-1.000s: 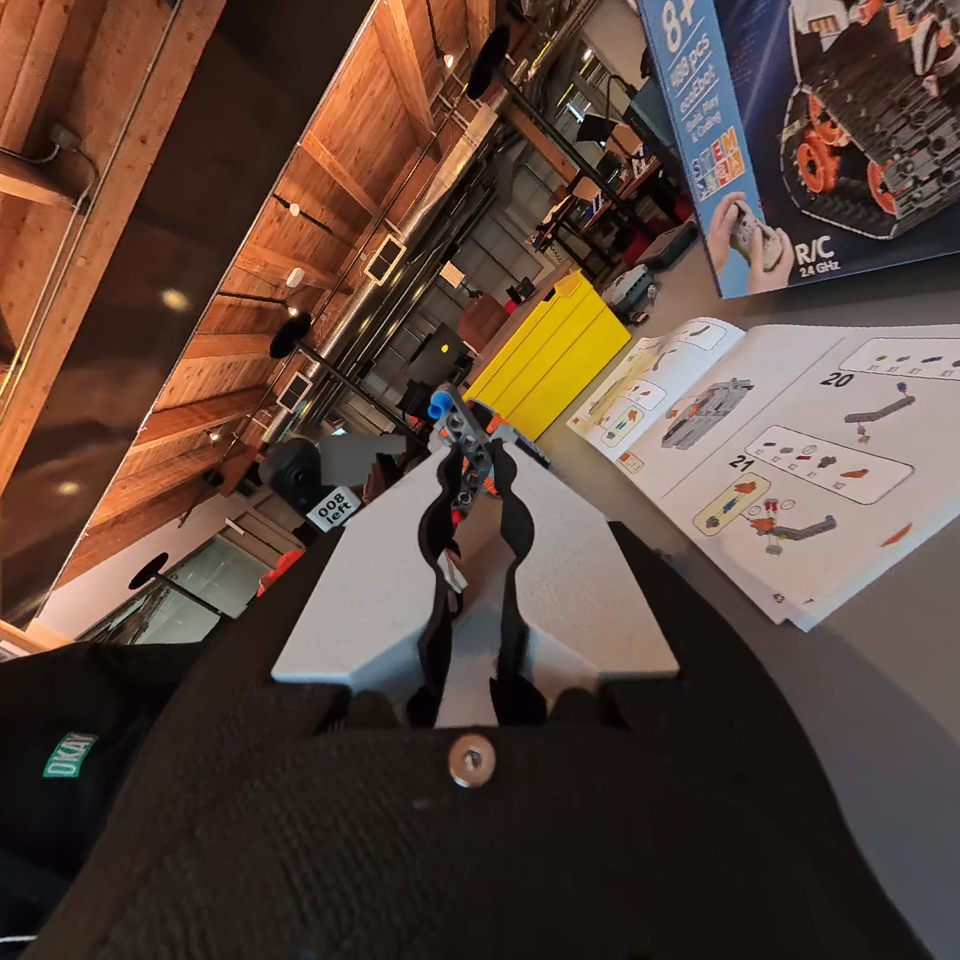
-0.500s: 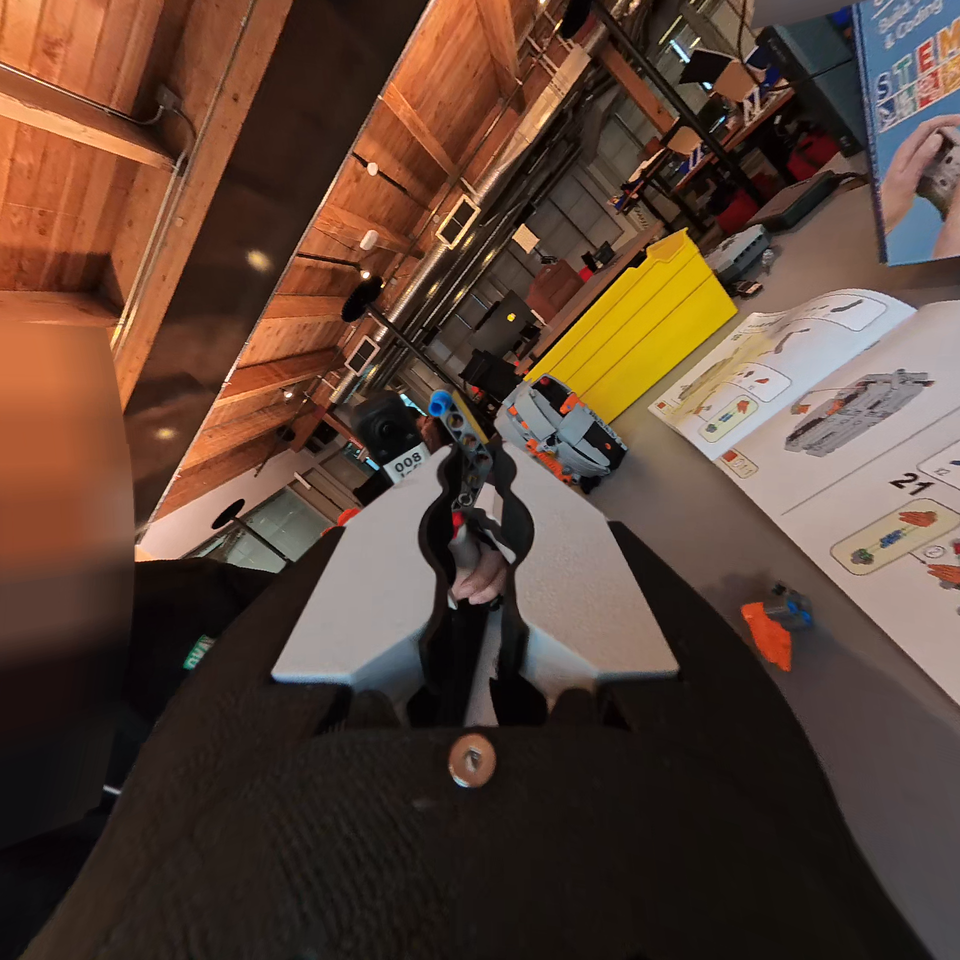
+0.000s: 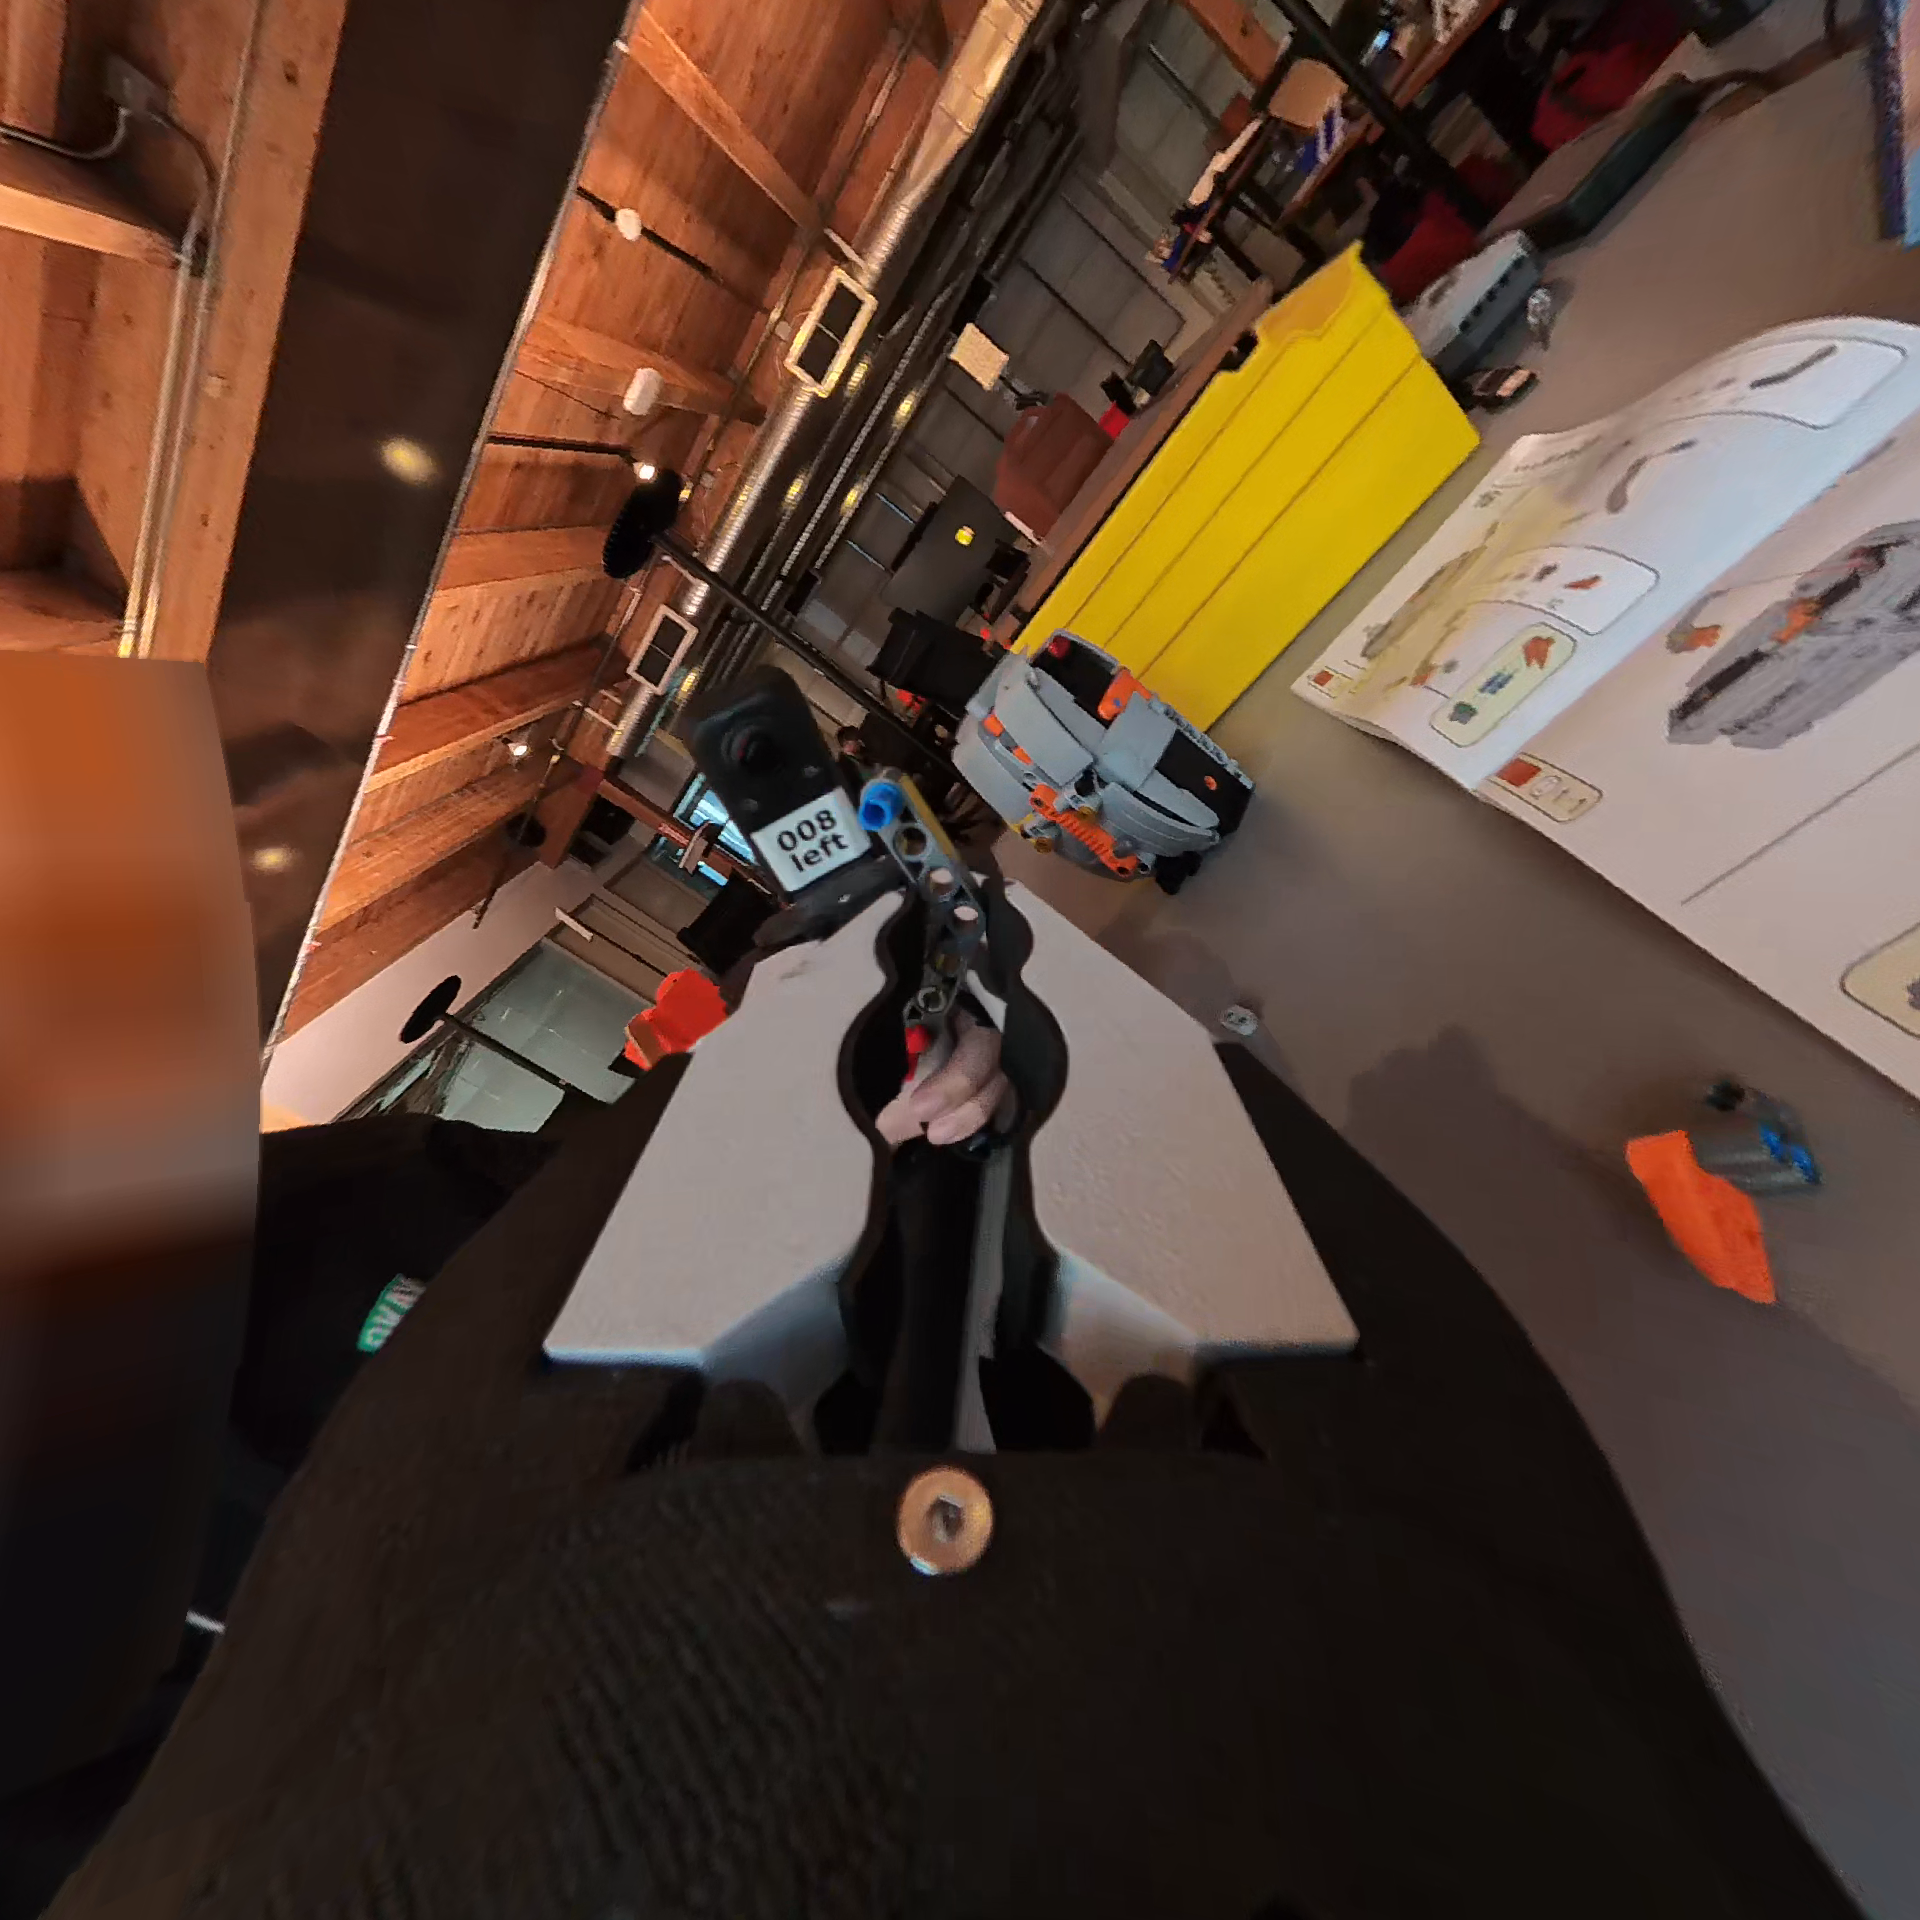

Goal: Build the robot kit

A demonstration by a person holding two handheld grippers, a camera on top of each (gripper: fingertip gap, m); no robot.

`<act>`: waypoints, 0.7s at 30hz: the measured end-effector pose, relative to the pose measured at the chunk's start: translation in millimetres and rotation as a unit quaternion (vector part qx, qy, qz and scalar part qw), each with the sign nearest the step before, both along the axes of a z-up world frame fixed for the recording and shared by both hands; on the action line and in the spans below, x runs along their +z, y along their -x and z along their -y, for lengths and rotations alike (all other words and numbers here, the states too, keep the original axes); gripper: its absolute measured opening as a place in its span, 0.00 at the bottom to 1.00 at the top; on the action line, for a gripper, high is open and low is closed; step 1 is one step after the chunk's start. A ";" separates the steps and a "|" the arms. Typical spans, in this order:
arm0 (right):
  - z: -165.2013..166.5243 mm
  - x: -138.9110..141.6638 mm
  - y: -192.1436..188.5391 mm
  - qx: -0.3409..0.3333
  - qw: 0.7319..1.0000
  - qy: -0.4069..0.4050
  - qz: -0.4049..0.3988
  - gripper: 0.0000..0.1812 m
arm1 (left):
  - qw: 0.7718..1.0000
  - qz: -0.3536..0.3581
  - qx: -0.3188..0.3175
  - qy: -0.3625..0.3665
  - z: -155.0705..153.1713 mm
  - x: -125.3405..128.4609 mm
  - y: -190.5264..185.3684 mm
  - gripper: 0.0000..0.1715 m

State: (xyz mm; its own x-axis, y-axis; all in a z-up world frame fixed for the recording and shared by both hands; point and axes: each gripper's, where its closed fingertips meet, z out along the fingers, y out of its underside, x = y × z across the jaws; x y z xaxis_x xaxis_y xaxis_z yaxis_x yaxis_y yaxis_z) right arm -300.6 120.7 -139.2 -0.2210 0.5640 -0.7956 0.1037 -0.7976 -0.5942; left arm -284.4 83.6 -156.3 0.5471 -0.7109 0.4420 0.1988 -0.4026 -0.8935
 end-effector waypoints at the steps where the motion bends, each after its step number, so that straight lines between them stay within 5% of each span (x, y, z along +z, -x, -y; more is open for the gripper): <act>1: 1.6 -5.3 2.8 -0.004 1.000 0.000 0.016 0.06 | 1.000 -0.002 0.001 0.013 -1.2 -4.0 1.0 0.29; 6: 7.0 -11.3 9.2 -0.004 0.999 -0.012 0.034 0.06 | 0.993 0.065 -0.055 0.081 4.9 -3.9 -5.6 0.48; 12: -3.0 -17.5 4.6 -0.024 0.998 -0.018 0.050 0.06 | 0.990 0.070 -0.080 0.096 12.3 -3.4 -7.1 0.53; 17: -4.7 -26.0 4.6 -0.028 0.997 -0.022 0.070 0.06 | 0.997 -0.023 -0.054 0.041 14.0 -7.3 -14.6 0.68; 21: -5.0 -28.6 4.7 -0.033 0.995 -0.045 0.080 0.06 | 0.990 -0.130 0.046 -0.035 -0.2 -6.6 3.4 0.57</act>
State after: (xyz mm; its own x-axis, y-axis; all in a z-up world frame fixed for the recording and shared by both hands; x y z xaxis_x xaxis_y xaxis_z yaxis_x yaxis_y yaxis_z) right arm -305.3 125.7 -167.8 -0.0559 0.6440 -0.7630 0.1530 -0.7497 -0.6439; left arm -287.8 83.8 -162.8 0.7000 -0.6763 0.2292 -0.0083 -0.3287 -0.9444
